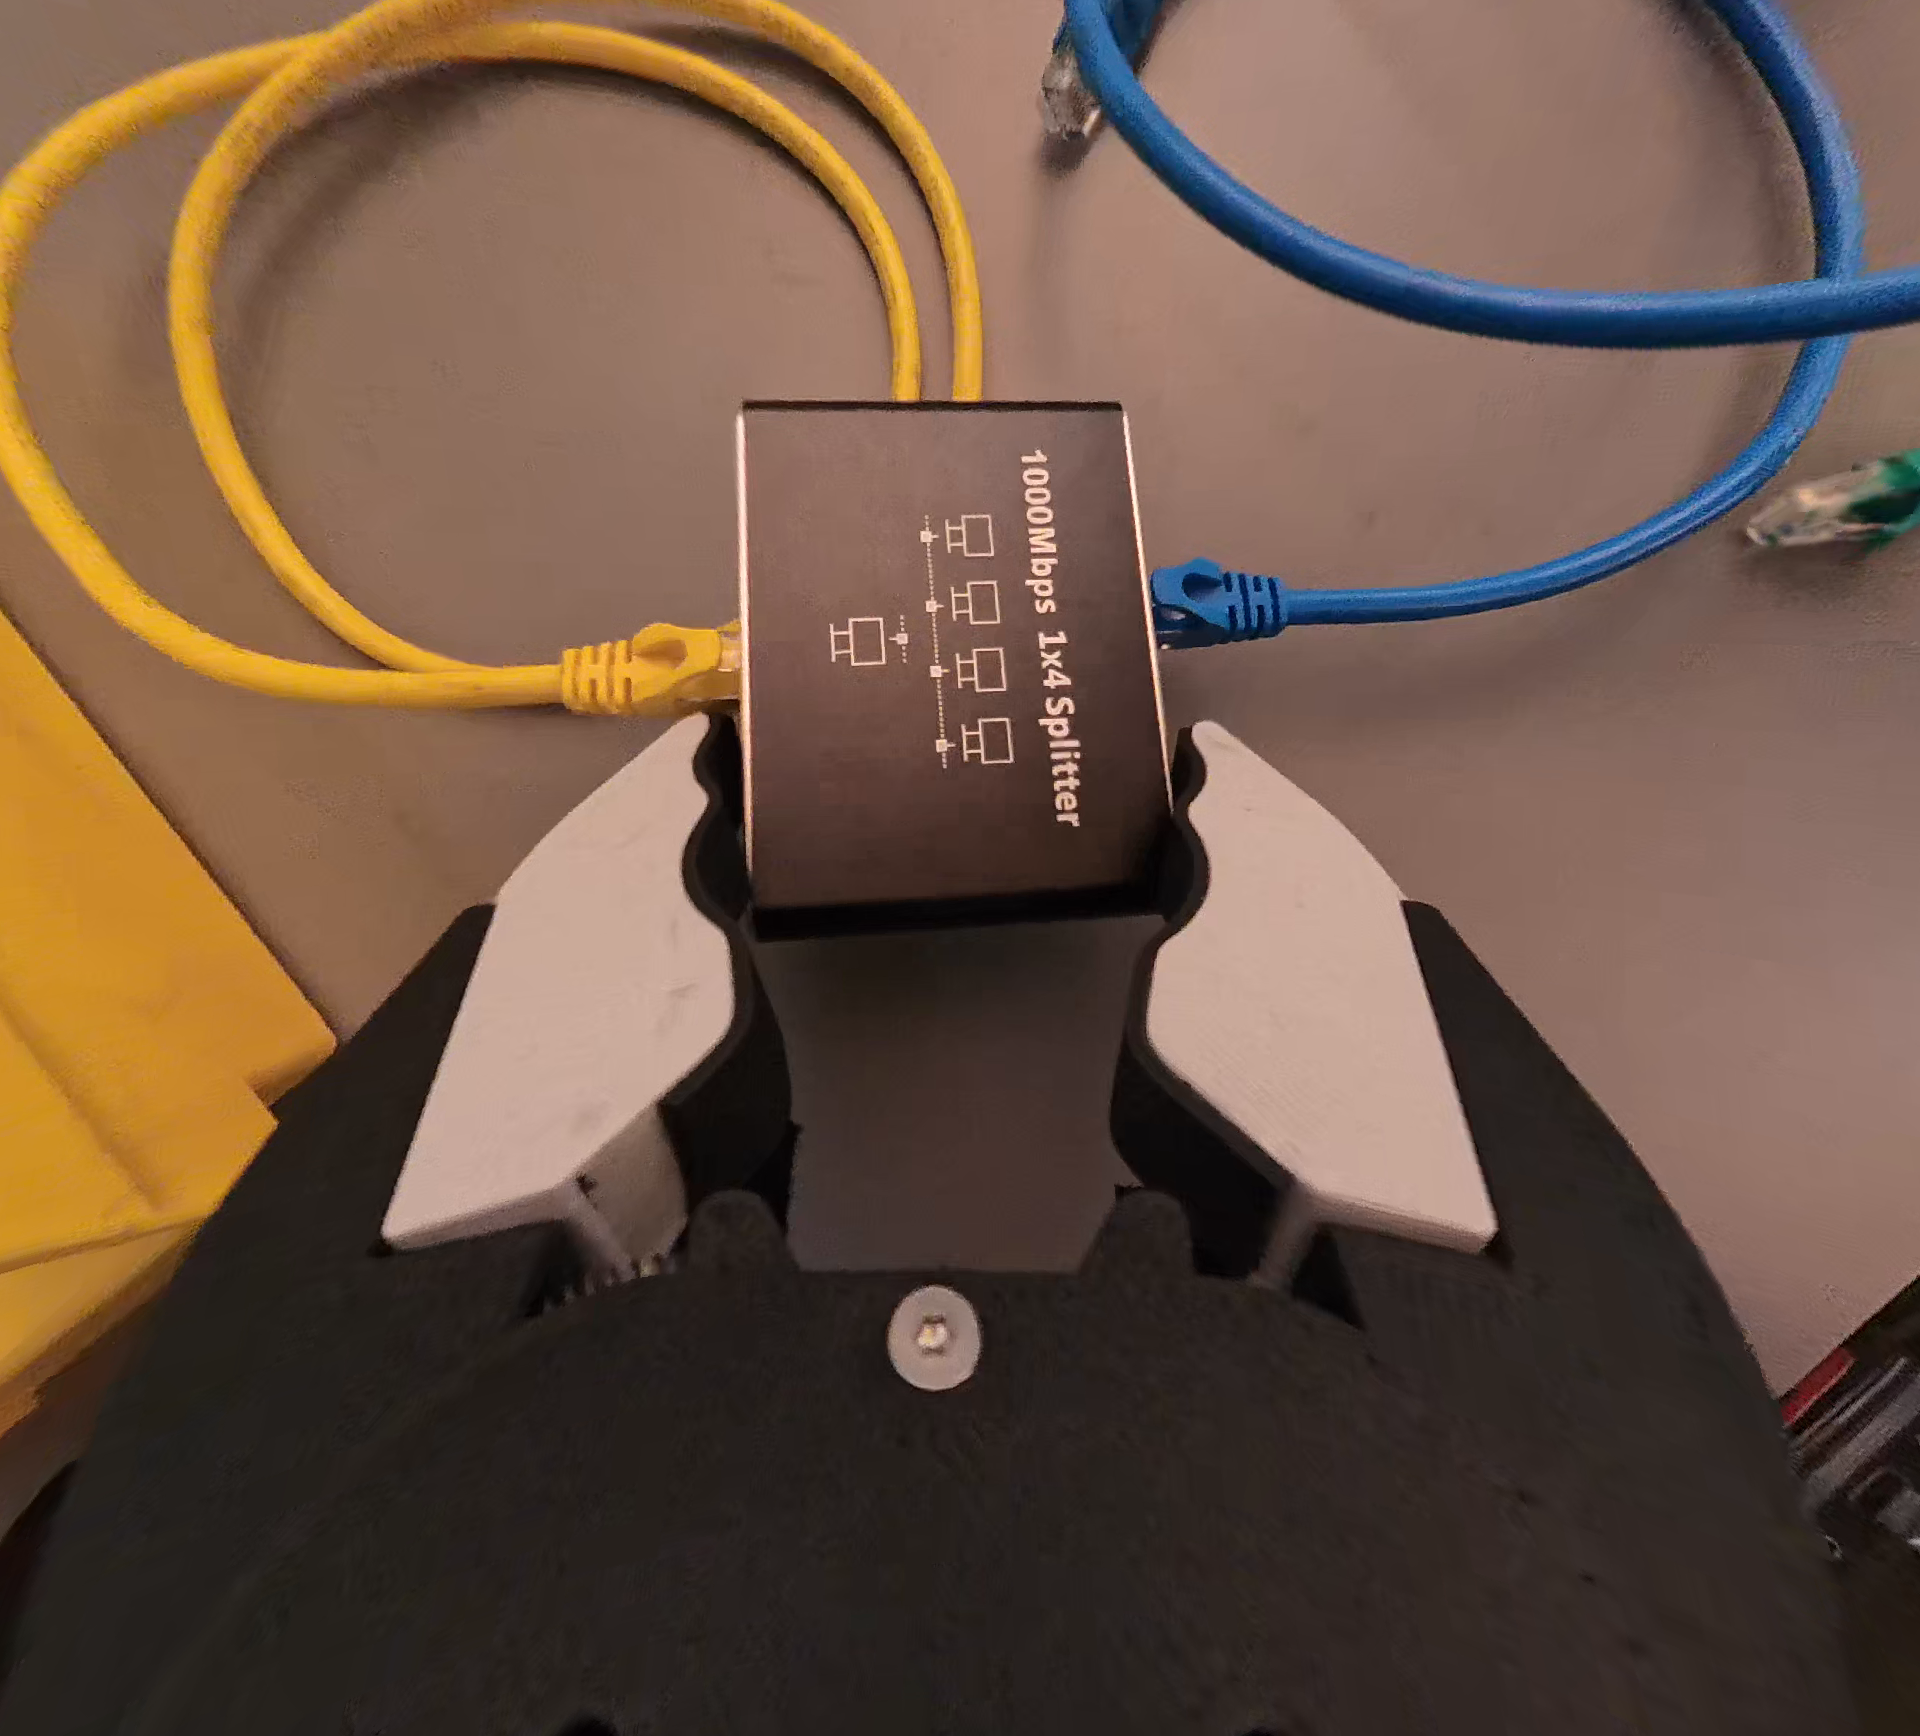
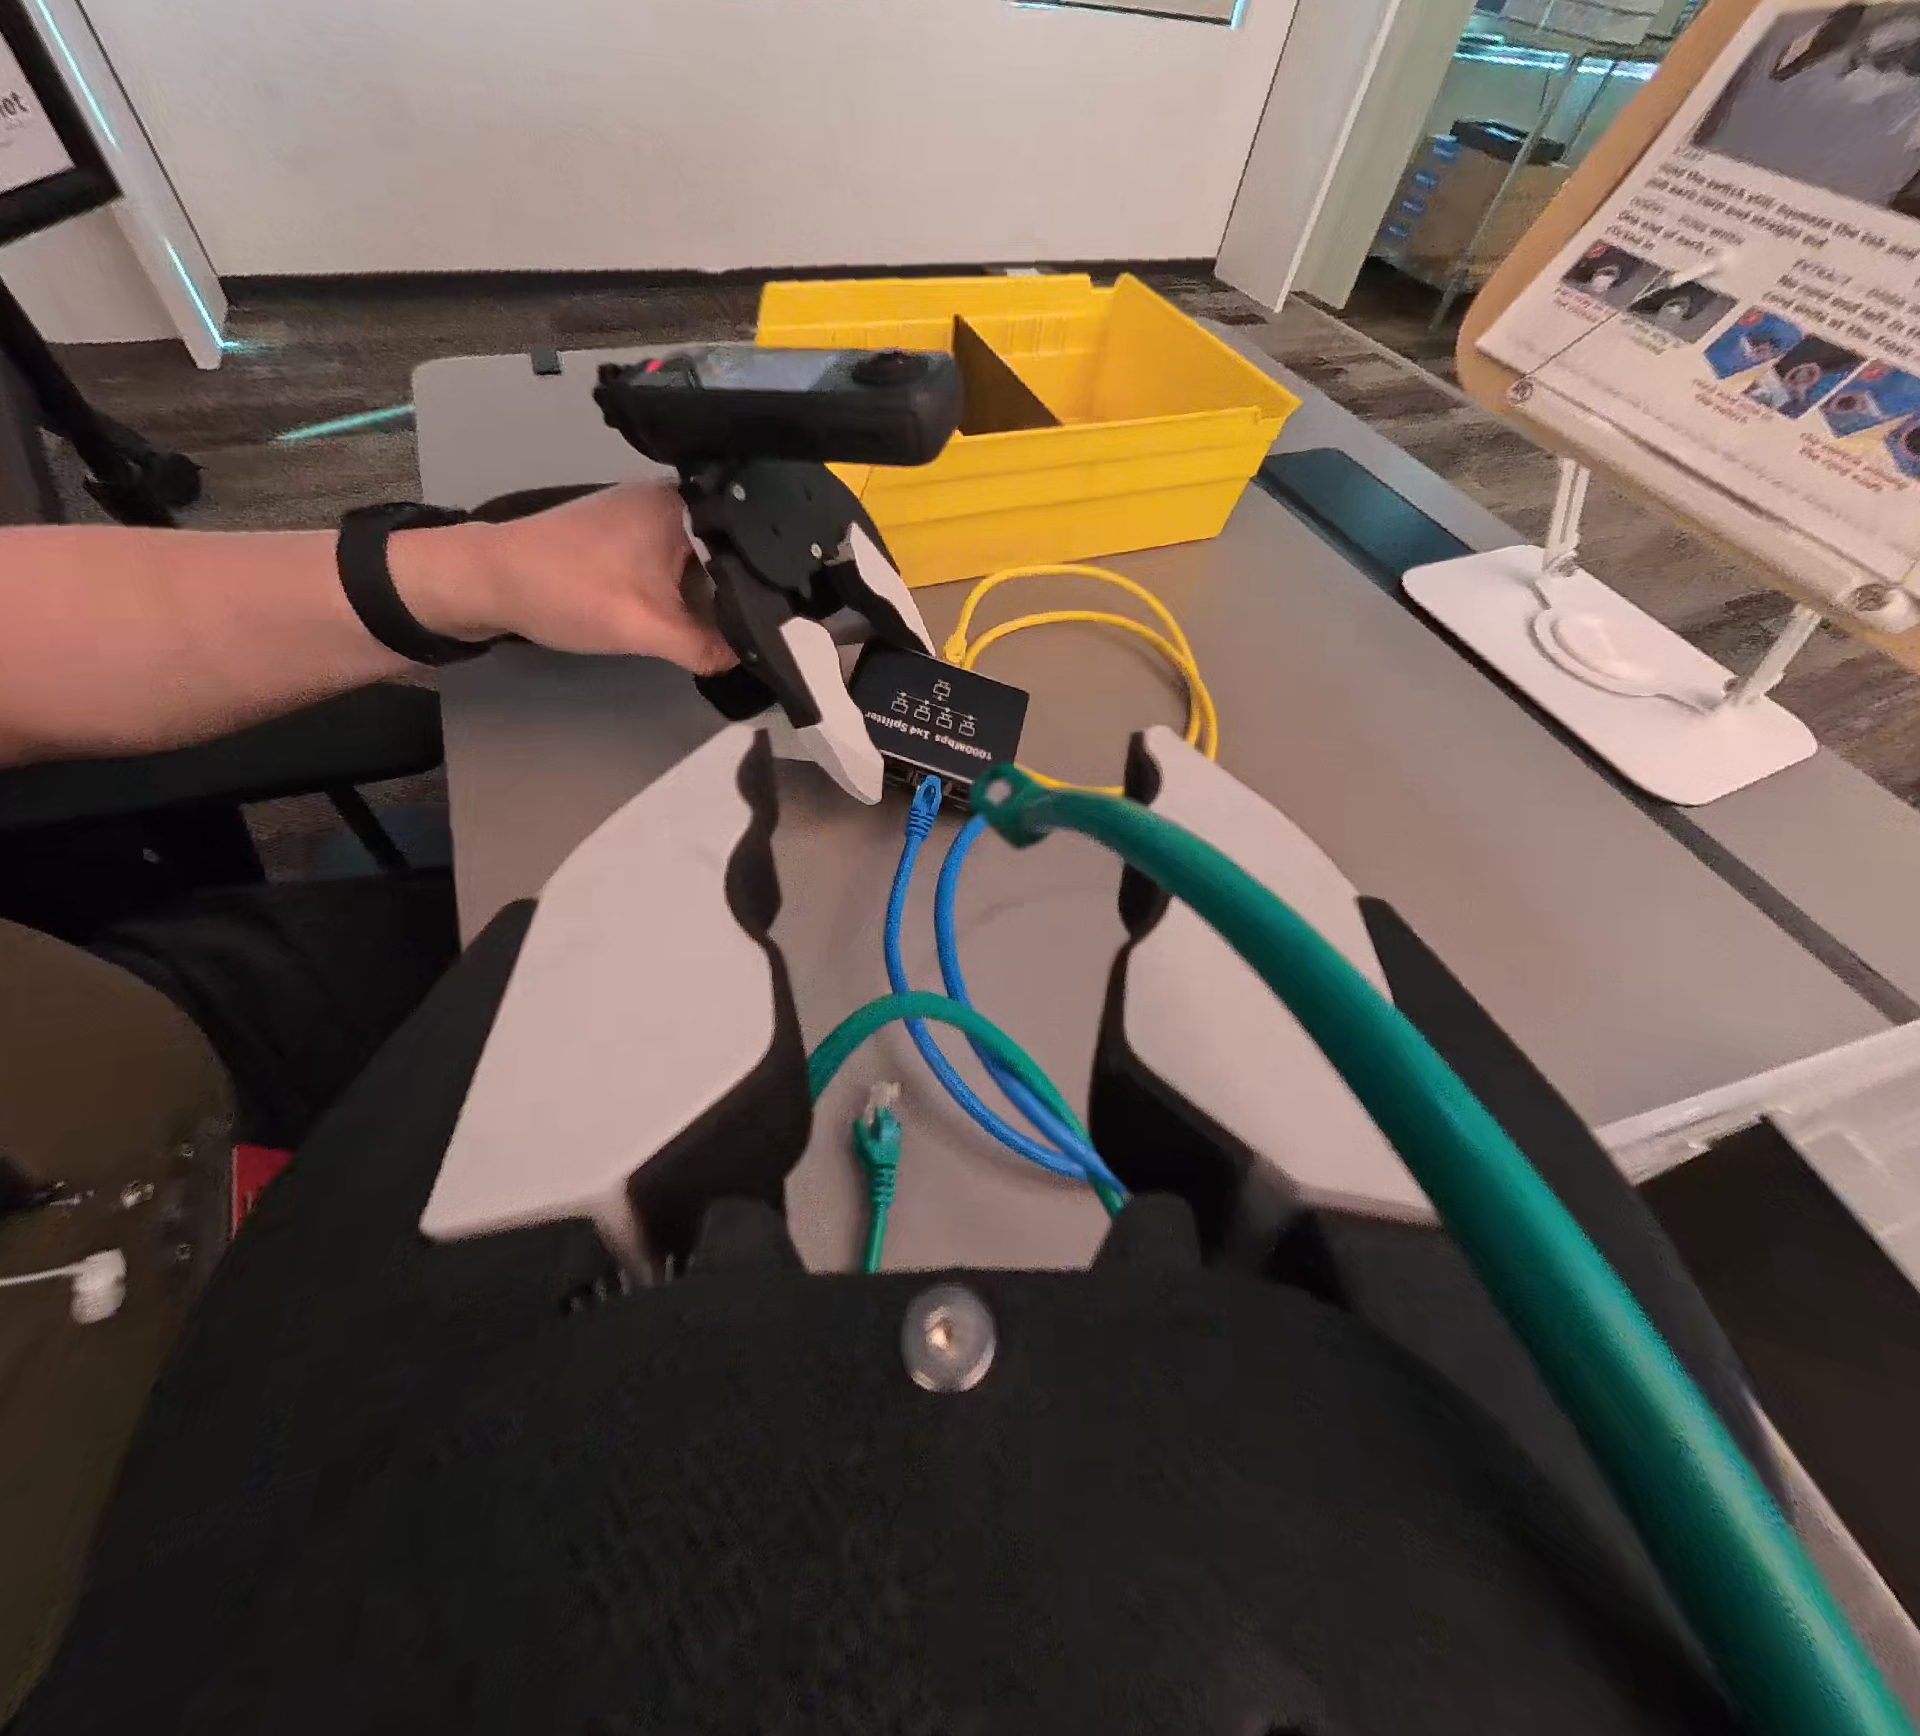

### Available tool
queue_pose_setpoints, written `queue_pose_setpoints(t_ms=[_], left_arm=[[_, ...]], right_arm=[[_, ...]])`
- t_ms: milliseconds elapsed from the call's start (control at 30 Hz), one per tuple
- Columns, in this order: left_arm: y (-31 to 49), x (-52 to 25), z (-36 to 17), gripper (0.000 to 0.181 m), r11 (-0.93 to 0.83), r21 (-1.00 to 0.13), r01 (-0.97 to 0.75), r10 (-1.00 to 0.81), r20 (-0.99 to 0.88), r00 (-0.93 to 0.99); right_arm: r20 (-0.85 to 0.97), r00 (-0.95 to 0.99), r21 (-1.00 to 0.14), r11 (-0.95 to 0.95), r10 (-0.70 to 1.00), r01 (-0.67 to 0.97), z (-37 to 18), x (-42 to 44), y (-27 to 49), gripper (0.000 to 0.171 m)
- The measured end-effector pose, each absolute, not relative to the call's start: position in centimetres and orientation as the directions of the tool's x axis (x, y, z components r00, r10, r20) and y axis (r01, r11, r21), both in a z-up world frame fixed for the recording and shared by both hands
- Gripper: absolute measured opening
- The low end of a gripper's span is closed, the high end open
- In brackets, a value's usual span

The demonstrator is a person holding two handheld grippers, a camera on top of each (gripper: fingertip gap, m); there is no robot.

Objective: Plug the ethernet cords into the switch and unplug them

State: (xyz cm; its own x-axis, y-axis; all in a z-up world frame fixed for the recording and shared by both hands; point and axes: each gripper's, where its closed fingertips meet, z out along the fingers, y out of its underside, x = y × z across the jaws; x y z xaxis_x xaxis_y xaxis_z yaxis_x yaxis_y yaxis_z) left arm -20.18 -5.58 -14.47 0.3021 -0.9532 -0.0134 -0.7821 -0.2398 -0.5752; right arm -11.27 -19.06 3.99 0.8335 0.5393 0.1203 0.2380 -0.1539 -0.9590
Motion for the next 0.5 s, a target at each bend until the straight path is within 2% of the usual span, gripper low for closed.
queue_pose_setpoints(t_ms=[133,233,367,500], left_arm=[[-5.5,-19.8,-14.6,0.078,-0.251,-0.583,-0.773,-0.953,0.007,0.304],[-5.5,-19.7,-14.7,0.078,-0.265,-0.591,-0.762,-0.950,0.024,0.312],[-5.6,-19.8,-14.8,0.078,-0.278,-0.595,-0.754,-0.946,0.035,0.322],[-5.7,-20.0,-15.2,0.079,-0.296,-0.595,-0.747,-0.943,0.059,0.327]], right_arm=[[0.163,0.839,-0.934,-0.193,0.519,0.301,4.7,-10.9,-20.5,0.072],[0.109,0.829,-0.896,-0.308,0.549,0.321,2.7,-10.6,-22.5,0.074],[-0.045,0.839,-0.741,-0.581,0.542,0.336,-3.4,-9.1,-25.8,0.080],[-0.221,0.811,-0.601,-0.730,0.542,0.324,-8.7,-10.6,-28.8,0.085]])
